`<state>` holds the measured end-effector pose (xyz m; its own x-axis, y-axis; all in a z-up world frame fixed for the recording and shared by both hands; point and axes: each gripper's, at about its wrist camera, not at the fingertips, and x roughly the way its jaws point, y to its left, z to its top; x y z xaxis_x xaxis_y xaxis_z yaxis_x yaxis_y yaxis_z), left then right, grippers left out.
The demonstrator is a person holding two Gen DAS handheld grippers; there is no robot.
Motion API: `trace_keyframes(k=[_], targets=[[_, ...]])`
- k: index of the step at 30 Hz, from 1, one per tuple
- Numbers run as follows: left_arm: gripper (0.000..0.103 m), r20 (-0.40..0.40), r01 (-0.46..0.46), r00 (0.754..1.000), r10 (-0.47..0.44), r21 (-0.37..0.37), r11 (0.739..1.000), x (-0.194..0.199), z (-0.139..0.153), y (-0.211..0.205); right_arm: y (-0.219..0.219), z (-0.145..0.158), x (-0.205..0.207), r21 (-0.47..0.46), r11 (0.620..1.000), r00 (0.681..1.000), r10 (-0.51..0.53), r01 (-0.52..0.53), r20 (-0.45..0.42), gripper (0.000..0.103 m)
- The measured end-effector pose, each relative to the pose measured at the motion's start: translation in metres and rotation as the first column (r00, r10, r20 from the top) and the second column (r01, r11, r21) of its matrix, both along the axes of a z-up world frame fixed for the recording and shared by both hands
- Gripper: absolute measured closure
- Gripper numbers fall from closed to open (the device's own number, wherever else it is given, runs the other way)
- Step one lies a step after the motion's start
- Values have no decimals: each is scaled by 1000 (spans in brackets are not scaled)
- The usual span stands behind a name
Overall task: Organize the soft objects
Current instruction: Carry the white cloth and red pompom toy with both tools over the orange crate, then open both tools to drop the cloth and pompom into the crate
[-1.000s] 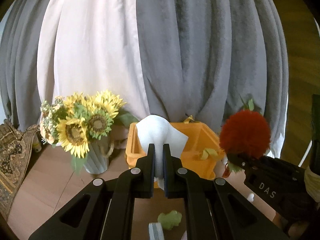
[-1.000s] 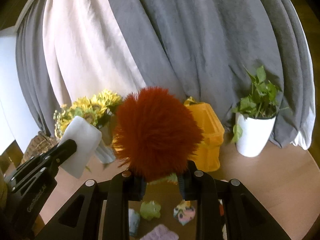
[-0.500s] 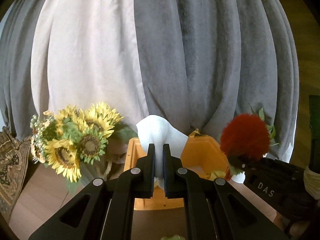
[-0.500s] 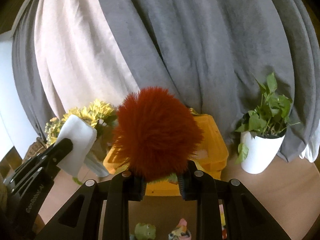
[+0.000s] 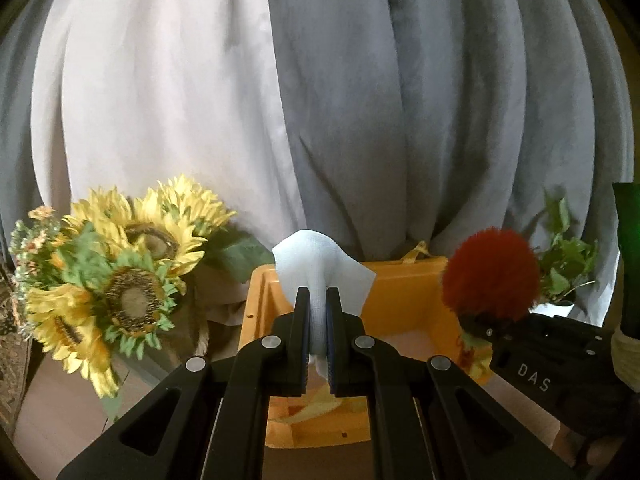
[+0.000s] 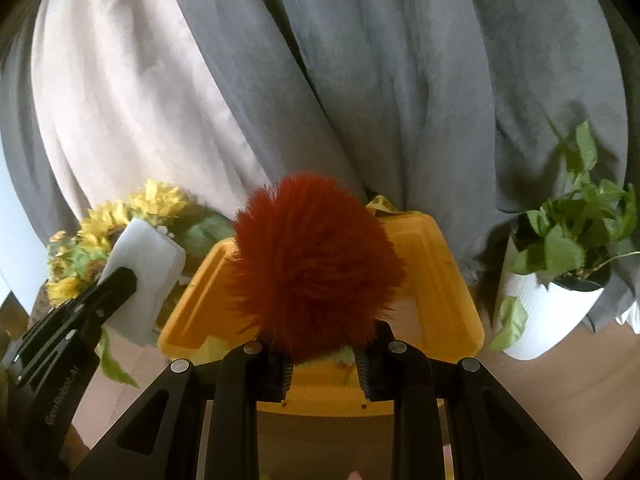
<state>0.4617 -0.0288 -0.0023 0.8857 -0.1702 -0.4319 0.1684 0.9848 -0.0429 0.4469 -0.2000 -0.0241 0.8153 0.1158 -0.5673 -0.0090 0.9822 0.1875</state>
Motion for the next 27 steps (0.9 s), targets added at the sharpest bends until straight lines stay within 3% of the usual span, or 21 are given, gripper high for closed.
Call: trace_keyframes(k=[12, 16, 18, 22, 27], targets=[[94, -92, 37, 995, -35, 26, 999, 49, -30, -11, -3, -29, 52, -11, 1000, 995, 2, -3, -105, 75], [93, -131, 45, 991, -41, 34, 998, 58, -41, -12, -7, -37, 59, -9, 1000, 991, -4, 3, -133, 55], [86, -153, 48, 987, -42, 37, 998, 62, -45, -13, -8, -39, 62, -11, 1000, 990, -11, 9, -138, 50], [49, -165, 53, 985, -48, 27, 998, 60, -48, -12, -8, -39, 60, -34, 999, 991, -26, 22, -130, 42], [42, -156, 46, 987, -41, 32, 998, 48, -43, -9, -9, -32, 50, -53, 998, 993, -44, 39, -107, 39]])
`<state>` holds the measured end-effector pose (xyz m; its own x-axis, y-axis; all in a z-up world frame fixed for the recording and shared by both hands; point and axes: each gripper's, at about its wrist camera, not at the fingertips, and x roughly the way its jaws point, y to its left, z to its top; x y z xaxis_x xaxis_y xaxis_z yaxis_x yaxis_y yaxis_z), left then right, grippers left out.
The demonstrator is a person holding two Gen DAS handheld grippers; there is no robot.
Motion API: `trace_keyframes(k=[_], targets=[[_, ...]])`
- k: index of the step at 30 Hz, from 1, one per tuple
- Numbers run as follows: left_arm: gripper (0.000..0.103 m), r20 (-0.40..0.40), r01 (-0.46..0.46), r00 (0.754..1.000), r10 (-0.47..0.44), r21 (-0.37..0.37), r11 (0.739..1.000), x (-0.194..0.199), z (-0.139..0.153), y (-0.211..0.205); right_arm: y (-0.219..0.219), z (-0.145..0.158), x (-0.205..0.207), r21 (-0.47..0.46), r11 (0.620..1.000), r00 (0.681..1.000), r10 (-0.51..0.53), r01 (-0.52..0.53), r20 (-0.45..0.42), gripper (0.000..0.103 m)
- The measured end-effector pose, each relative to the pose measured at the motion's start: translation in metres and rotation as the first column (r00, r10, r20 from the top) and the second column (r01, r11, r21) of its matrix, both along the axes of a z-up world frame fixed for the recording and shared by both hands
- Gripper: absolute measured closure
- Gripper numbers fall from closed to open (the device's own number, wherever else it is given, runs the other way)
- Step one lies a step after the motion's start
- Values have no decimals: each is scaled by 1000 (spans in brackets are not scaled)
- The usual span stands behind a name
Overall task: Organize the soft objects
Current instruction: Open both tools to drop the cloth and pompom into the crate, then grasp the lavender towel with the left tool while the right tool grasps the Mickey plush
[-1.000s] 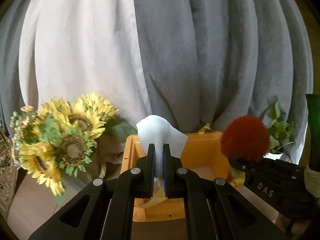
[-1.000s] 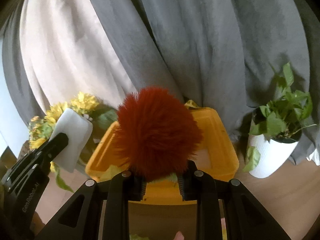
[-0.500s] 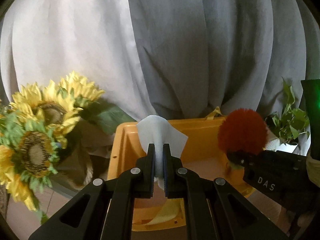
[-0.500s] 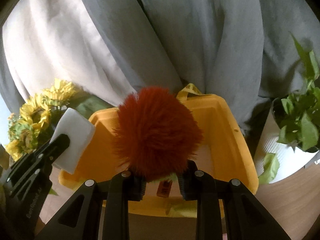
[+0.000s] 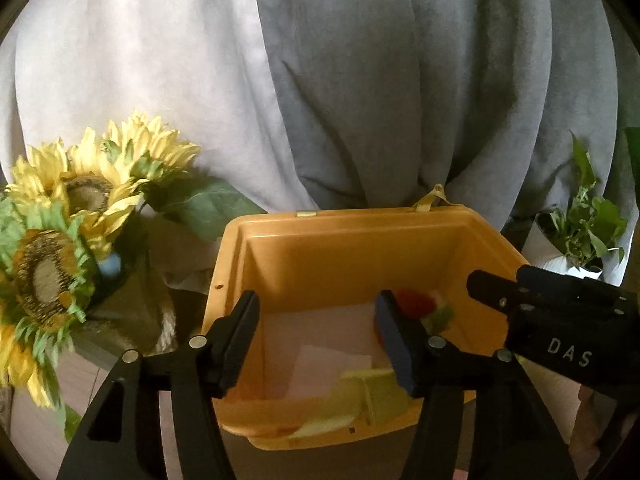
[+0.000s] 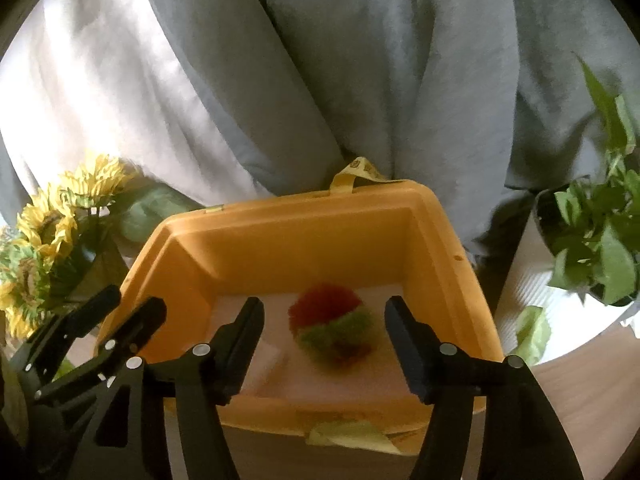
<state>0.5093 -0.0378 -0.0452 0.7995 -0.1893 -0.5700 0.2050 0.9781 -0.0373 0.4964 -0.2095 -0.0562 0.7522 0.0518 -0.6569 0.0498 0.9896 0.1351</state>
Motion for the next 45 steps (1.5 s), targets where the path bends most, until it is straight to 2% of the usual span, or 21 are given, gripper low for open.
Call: trace_keyframes(k=[4, 10, 19, 32, 38, 45], targets=[[38, 24, 0, 1000, 0, 1, 1000, -18, 10, 2, 1, 11, -17, -22, 1000, 999, -10, 10, 35, 39], [38, 114, 4, 993, -5, 9, 1000, -55, 38, 3, 2, 33, -50, -35, 999, 995, -16, 20, 99, 39], [38, 161, 25, 987, -22, -14, 1000, -105, 68, 5, -1, 63, -102, -23, 999, 983, -30, 34, 180, 39], [38, 172, 36, 984, -36, 2, 999, -171, 76, -1, -11, 74, -176, -1, 998, 969, -59, 61, 239, 37], [38, 190, 39, 981, -42, 18, 999, -200, 78, -5, -17, 77, -203, -21, 996, 963, -77, 85, 257, 37], [38, 164, 53, 985, -53, 4, 999, -229, 70, -8, -20, 75, -231, -37, 992, 958, -106, 121, 268, 37]])
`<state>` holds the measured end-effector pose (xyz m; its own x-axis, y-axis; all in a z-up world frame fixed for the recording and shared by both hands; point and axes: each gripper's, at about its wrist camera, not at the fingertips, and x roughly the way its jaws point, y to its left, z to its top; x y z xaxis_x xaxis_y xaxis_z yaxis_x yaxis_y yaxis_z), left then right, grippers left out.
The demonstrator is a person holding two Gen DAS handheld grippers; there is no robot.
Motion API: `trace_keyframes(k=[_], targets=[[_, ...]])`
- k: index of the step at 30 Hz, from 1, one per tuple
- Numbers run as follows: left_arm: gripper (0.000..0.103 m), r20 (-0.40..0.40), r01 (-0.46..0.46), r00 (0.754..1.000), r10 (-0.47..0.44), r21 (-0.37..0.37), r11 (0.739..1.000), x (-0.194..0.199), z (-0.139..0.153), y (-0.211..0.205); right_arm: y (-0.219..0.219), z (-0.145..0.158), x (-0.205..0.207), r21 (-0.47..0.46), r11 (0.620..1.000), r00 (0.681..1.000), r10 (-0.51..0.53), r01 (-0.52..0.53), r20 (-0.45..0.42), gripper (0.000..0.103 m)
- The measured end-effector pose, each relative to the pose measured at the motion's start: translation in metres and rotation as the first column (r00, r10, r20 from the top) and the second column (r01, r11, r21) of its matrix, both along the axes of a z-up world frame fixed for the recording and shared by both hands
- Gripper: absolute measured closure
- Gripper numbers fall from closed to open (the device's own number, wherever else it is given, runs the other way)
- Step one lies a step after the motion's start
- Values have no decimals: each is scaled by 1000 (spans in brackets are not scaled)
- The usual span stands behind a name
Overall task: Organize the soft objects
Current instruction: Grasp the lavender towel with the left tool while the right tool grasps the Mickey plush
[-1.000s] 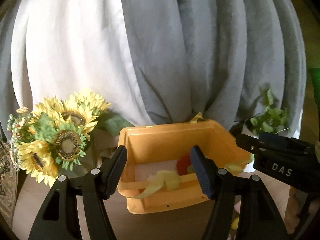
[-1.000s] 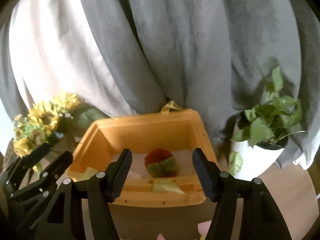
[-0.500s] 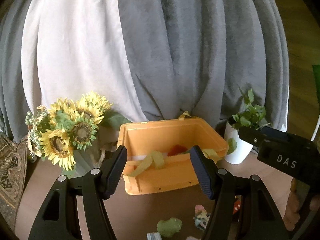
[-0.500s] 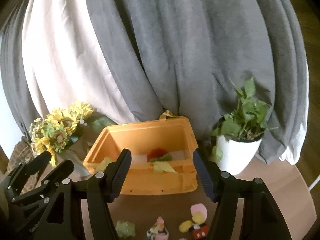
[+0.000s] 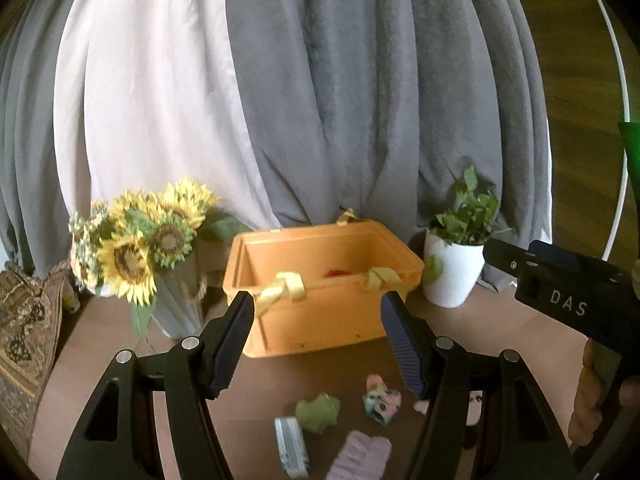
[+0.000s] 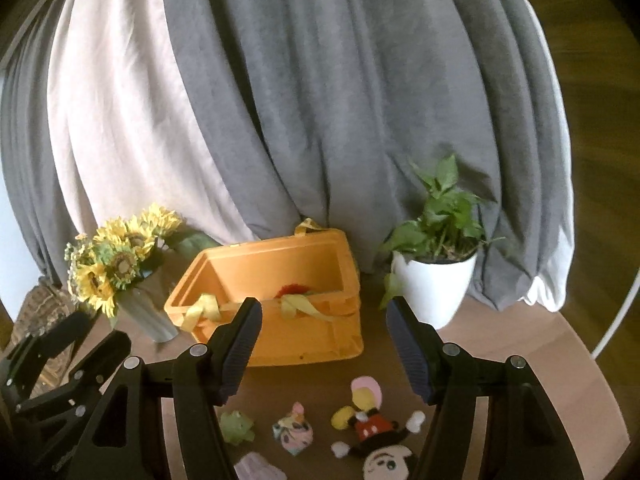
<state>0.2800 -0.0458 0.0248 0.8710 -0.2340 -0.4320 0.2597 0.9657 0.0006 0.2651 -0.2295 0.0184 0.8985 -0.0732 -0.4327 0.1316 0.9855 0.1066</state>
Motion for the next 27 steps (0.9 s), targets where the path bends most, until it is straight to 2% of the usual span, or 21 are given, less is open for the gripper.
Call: trace_keyframes(k=[13, 27], targets=[[38, -85, -12, 996, 13, 12, 1000, -37, -33, -14, -5, -22, -37, -54, 998, 1000, 22, -23, -22, 37], [38, -163, -58, 985, 63, 34, 998, -50, -64, -25, -22, -62, -37, -6, 997, 991, 73, -74, -114, 37]])
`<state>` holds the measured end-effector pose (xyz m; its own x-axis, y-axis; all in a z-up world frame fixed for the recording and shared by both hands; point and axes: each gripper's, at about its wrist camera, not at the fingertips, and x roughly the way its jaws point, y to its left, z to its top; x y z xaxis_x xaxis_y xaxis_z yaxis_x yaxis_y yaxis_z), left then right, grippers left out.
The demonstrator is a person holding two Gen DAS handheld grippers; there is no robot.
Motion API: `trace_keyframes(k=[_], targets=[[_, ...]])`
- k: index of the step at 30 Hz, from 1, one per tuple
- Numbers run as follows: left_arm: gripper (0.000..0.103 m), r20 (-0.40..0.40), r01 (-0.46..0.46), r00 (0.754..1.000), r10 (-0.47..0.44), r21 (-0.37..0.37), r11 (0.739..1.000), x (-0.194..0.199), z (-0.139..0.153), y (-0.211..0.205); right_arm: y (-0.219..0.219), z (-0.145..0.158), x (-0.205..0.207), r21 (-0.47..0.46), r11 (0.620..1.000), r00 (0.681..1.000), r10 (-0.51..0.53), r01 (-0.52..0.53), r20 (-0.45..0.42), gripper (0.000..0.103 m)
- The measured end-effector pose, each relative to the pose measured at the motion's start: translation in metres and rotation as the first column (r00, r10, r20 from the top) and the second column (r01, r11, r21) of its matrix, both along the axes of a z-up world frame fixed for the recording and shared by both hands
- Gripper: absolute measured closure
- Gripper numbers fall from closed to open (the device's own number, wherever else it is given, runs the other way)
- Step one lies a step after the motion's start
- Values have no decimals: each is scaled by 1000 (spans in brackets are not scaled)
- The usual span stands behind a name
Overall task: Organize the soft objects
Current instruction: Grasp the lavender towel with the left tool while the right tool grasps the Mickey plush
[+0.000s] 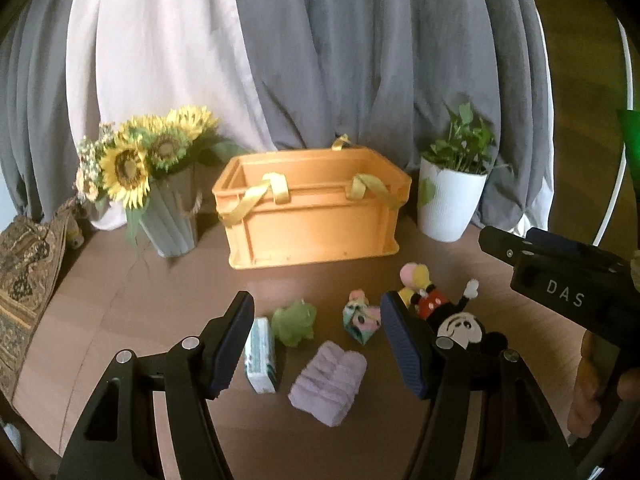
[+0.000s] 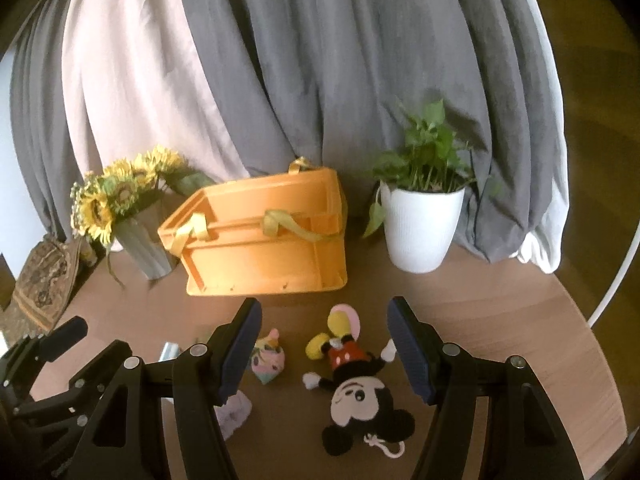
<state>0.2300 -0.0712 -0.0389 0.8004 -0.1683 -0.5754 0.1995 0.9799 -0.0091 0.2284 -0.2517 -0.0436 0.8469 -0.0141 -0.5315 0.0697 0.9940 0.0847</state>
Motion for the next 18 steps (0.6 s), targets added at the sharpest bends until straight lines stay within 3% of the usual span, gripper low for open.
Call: trace_keyframes(k=[18], targets=[[38, -156, -14, 988, 20, 42, 999, 0, -56, -13, -12, -60, 8, 24, 999, 986, 29, -26, -162, 37]])
